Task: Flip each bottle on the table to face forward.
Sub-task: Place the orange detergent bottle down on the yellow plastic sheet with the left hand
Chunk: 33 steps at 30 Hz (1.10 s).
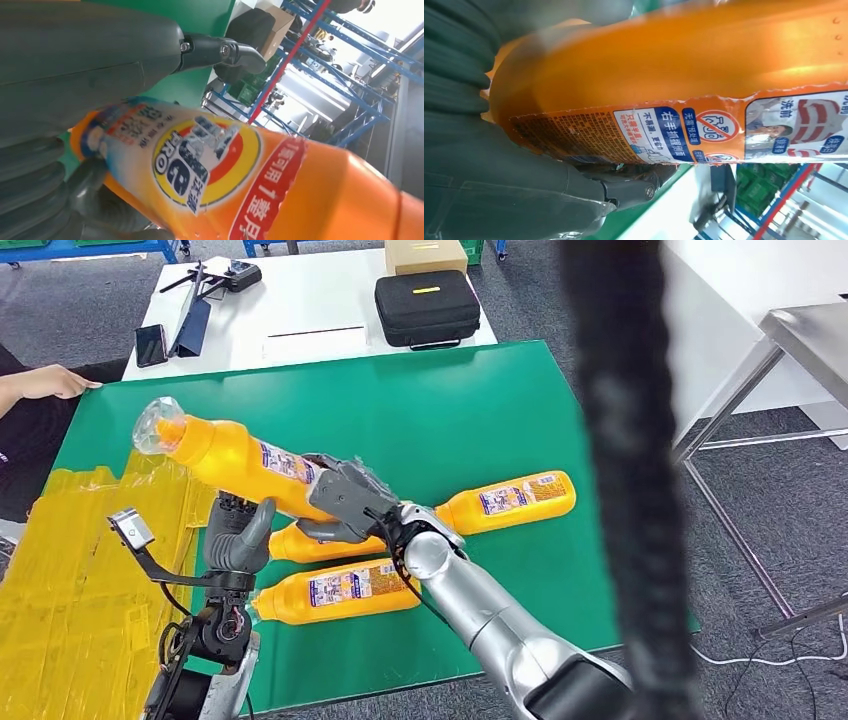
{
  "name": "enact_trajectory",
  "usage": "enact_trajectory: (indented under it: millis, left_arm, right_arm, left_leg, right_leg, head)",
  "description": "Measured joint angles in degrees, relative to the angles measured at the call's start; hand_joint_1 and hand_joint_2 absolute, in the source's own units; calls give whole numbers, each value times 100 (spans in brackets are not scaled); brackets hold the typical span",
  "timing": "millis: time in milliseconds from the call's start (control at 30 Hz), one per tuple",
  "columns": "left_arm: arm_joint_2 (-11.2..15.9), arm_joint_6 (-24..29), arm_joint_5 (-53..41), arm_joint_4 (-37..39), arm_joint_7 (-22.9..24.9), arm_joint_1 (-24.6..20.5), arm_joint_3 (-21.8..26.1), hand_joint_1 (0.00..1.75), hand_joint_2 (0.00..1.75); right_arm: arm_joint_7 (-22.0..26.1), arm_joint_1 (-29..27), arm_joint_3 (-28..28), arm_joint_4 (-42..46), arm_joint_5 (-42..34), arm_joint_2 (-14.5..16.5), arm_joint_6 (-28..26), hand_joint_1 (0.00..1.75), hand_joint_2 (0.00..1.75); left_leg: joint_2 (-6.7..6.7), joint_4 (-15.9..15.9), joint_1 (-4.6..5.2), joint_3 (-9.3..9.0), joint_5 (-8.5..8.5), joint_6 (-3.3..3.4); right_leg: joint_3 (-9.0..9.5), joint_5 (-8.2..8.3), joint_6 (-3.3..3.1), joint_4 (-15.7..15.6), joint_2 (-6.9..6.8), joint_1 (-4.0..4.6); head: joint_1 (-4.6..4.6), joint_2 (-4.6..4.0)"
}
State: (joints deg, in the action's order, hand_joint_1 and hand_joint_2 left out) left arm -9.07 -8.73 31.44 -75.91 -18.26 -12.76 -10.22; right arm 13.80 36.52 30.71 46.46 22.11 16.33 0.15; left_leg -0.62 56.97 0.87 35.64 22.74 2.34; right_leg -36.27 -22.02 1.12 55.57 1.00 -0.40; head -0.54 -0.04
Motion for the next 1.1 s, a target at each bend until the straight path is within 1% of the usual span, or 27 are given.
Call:
enact_trajectory:
  millis: [200,667,833,867,967,1000,1100]
  left_arm:
    - [-3,171,-235,-4,2,23,-62,0,175]
    - [1,254,-282,-9,-6,65,-55,0,175]
    - [2,386,-391,-87,-2,191,-22,0,175]
    - [2,412,-400,-113,5,238,-9,40,175]
    - [2,453,-407,-181,39,372,34,171,175]
    - [2,452,-403,-203,47,416,49,175,175]
    - [2,417,-378,-252,53,511,90,175,175]
  right_arm:
    - [-335,93,302,-410,216,143,94,175,175]
    - [-390,277,484,-742,282,205,100,175,175]
    - [-732,299,711,-771,712,264,148,175,175]
    - [-812,296,787,-770,819,282,150,175,175]
    - [-1014,283,1048,-748,1083,327,143,175,175]
    - [-1065,275,1128,-728,1134,334,140,175,175]
    - [-1144,252,1280,-667,1189,329,135,175,175]
  left_leg:
    - [-2,0,1,0,0,0]
    - [-3,1,2,1,0,0]
    - [7,0,2,0,0,-1]
    - [7,0,2,0,0,-1]
    - [6,0,1,0,0,-1]
    - [7,0,1,0,0,-1]
    - [7,0,2,1,0,-1]
  right_leg:
    - [0,0,0,0,-1,0]
    - [0,0,1,0,-2,-1]
    - [-2,0,0,0,1,-1]
    - [-4,0,0,0,2,-1]
    - [-7,-1,-1,-1,2,0]
    - [-7,-1,-1,-1,2,0]
    - [-8,-1,-1,-1,2,0]
  head:
    - [1,0]
    - [1,0]
    - [0,0]
    - [-1,0]
    - [0,0]
    - [0,0]
    - [0,0]
